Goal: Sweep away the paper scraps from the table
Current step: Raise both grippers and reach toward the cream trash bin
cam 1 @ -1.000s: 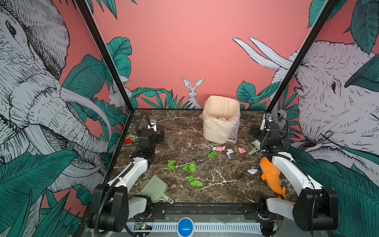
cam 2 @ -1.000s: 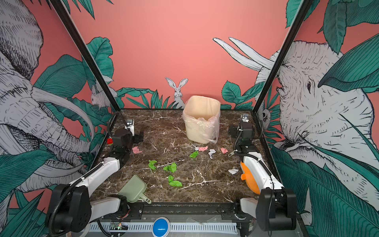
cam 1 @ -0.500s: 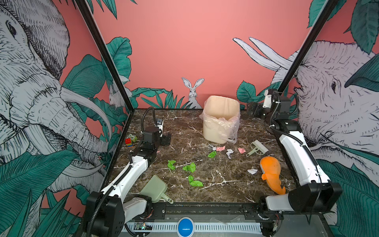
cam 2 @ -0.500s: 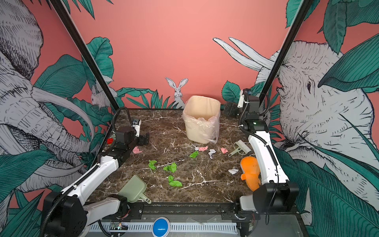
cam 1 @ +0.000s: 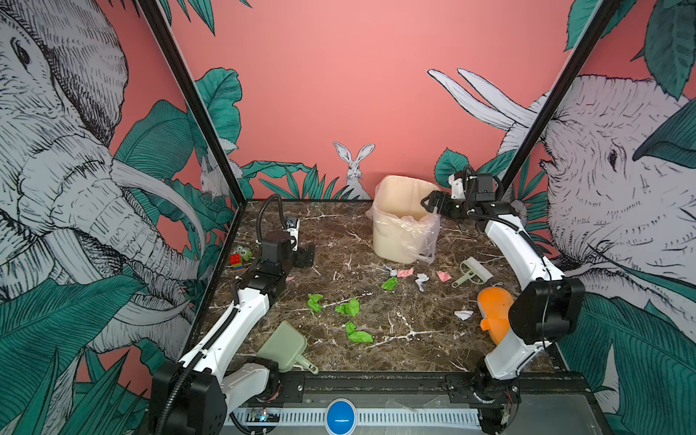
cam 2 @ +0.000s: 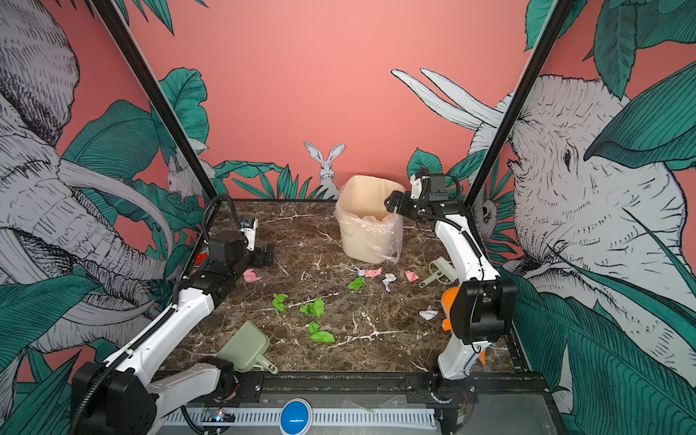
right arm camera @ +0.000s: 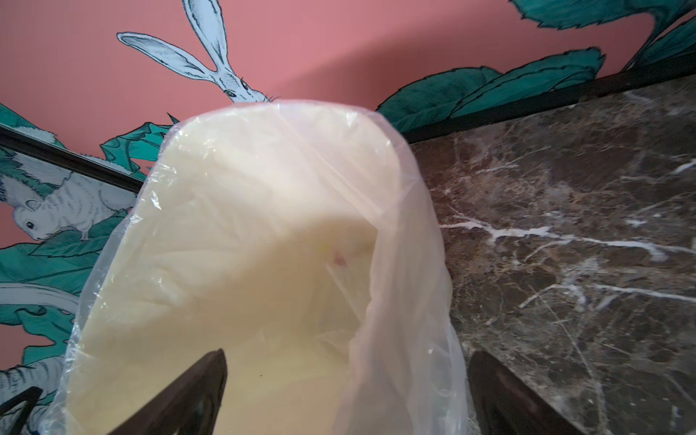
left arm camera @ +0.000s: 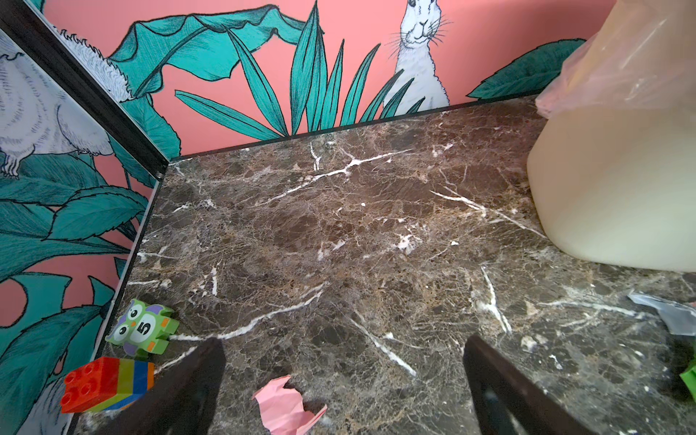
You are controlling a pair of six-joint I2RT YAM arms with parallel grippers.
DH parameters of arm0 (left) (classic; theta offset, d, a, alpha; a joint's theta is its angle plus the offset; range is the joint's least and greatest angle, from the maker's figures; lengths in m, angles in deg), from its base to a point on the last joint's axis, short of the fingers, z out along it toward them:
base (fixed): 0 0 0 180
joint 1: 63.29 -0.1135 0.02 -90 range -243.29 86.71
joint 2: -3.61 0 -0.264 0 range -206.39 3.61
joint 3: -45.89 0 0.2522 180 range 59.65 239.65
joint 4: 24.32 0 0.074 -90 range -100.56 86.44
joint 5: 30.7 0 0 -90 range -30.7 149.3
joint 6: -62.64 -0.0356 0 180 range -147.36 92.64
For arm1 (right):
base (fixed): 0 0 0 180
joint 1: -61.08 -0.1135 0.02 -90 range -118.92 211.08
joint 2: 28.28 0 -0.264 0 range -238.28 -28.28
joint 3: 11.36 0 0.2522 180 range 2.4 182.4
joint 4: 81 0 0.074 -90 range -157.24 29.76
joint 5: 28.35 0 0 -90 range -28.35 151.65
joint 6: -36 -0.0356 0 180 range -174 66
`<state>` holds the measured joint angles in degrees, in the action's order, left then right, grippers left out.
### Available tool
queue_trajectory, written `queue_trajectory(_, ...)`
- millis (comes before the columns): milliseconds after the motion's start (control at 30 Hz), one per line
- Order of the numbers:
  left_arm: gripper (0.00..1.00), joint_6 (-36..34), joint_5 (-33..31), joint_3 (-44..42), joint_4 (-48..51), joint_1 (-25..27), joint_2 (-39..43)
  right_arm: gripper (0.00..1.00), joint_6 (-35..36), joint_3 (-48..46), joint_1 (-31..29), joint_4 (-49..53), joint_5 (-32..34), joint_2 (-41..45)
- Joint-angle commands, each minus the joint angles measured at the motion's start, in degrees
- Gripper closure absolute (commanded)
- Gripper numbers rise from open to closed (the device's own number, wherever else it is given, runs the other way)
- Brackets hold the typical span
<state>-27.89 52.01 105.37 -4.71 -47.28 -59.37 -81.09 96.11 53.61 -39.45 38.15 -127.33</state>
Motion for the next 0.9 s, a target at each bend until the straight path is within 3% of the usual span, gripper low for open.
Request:
queue_trajectory(0,0.0,1.0,-0.1,0.8,1.3,0.3,1.7,0.01,-2.8,1.9,-2.2,-1.8,-4.3,-0.7)
queue_trajectory(233,0.0,0.8,-0.9,0.8,1.5,0.3,2.4,0.01,-6.6,2.9,-7.2,-5.7,-6.4,-4.1)
queue_trajectory(567,0.0,0.8,-1.8,3.4,2.7,0.3,2.7,0.01,-3.8,13.7,-12.0,-1.1,-8.1,-13.2)
queue_trajectory(733,0.0,1.5,-0.5,10.6,4.9,0.3,-1.7,0.01,-1.4,19.6,-13.5,3.3,-8.4,-17.1)
queue_trajectory(867,0.01,3.1,1.4,19.8,8.1,0.7,-7.2,0.01,0.8,20.1,-13.5,5.4,-4.4,-14.7)
